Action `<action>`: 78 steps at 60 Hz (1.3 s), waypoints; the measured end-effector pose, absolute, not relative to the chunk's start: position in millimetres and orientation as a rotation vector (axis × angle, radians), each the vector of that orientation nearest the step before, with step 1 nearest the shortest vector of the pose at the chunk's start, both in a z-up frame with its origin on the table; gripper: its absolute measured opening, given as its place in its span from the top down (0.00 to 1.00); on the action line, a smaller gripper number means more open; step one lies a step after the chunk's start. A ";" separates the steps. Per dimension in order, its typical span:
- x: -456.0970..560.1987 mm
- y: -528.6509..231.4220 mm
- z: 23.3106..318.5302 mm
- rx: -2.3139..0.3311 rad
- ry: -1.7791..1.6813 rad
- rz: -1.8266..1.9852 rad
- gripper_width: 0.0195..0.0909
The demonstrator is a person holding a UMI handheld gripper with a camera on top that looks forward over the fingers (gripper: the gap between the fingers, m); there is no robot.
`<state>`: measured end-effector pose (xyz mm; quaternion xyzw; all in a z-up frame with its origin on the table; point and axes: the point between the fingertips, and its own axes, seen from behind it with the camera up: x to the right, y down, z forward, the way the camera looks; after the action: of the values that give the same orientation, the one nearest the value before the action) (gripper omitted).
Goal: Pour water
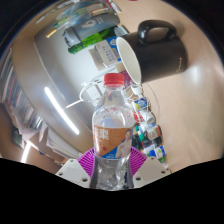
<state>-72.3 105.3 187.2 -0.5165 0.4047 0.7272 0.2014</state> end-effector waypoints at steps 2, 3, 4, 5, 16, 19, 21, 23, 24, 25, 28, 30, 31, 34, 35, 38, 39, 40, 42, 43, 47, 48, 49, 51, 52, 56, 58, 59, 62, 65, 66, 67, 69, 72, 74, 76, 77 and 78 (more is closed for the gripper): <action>-70.6 106.0 189.3 -1.423 1.154 2.053 0.68; -69.7 106.0 190.9 -1.412 1.159 2.060 0.68; -69.5 105.4 192.8 -1.403 1.158 2.065 0.68; -68.9 103.6 195.3 -1.399 1.154 2.068 0.68; -68.3 100.8 198.9 -1.384 1.163 2.095 0.68; -69.5 99.5 197.0 -1.397 1.155 2.089 0.68; -70.6 98.0 196.4 -1.415 1.131 2.079 0.68; -71.7 95.9 195.7 -1.432 1.097 2.058 0.68; -72.9 94.8 195.8 -1.447 1.078 2.039 0.68; -74.0 93.8 195.4 -1.463 1.047 2.021 0.67; -76.6 87.9 200.8 -1.510 0.928 1.949 0.68; -76.6 83.2 207.9 -1.527 0.831 1.895 0.68; -77.2 81.2 212.4 -1.540 0.780 1.864 0.68; -75.5 72.9 233.3 -1.573 0.626 1.758 0.68; -72.6 71.0 240.3 -1.574 0.573 1.718 0.68; -56.3 69.3 262.4 -1.559 0.431 1.565 0.68; -48.5 69.9 270.3 -1.549 0.388 1.504 0.67; -36.2 70.7 275.2 -1.521 0.334 1.450 0.68; -21.3 70.4 296.7 -1.504 0.272 1.299 0.68; -11.7 71.9 304.4 -1.490 0.236 1.232 0.68; 26.7 76.2 327.3 -1.459 0.113 0.990 0.68; 41.3 81.8 324.8 -1.439 0.078 0.948 0.68; 53.2 82.5 326.3 -1.435 0.058 0.900 0.68; 68.2 87.4 330.9 -1.446 0.045 0.798 0.68; 78.4 90.5 329.4 -1.450 0.038 0.752 0.68; 128.1 108.4 310.2 -1.475 0.038 0.557 0.68; 160.3 120.9 293.5 -1.480 0.036 0.450 0.68; 173.2 129.6 285.9 -1.483 0.034 0.391 0.68; 215.4 148.0 257.7 -1.504 0.024 0.205 0.68; 249.6 163.7 221.8 -1.552 0.017 0.078 0.67; 257.8 168.8 209.9 -1.568 0.017 0.055 0.67; 265.4 173.8 199.9 -1.582 0.018 0.035 0.67; 278.7 182.1 177.8 -1.614 0.029 0.015 0.67; 294.1 191.8 146.4 -1.666 0.049 0.002 0.67; 304.5 194.9 127.9 -1.689 0.069 -0.003 0.67; 311.0 197.6 112.8 -1.706 0.079 -0.004 0.67; 312.7 198.6 107.2 -1.711 0.080 -0.002 0.67; 313.6 199.3 102.1 -1.715 0.081 0.001 0.67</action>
<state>313.6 199.3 102.1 -0.7559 0.0355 0.0006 0.6538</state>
